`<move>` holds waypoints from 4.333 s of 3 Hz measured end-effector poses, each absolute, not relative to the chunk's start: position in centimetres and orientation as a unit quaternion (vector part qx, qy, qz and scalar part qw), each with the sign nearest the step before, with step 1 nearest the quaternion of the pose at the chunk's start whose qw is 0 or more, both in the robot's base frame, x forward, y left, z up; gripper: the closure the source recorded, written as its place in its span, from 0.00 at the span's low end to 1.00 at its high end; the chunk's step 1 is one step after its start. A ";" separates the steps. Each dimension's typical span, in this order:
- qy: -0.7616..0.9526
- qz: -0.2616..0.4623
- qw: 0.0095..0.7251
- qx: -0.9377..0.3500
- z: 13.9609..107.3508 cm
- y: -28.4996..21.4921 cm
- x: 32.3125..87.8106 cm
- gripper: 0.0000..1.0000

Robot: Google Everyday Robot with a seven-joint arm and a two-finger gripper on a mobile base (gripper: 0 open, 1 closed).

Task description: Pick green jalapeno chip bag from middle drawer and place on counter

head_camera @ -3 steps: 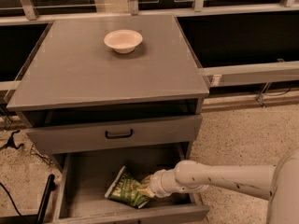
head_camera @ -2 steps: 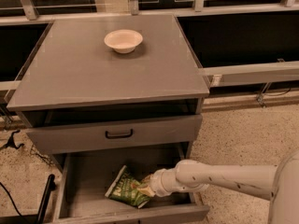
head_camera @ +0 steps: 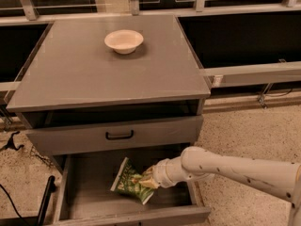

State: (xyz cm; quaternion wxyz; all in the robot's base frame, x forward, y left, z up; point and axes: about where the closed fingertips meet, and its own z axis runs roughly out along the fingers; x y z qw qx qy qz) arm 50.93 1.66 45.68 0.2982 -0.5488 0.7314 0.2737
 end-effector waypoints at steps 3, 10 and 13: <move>0.748 0.200 0.300 -0.558 62.5 -4.3 46.6 1.00; 0.729 0.111 0.297 -0.607 83.8 -5.4 44.3 1.00; 0.756 0.104 0.352 -0.542 94.4 -9.1 53.7 1.00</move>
Offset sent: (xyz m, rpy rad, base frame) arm -0.0550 -0.0655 0.1529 -0.1152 0.0269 -0.0260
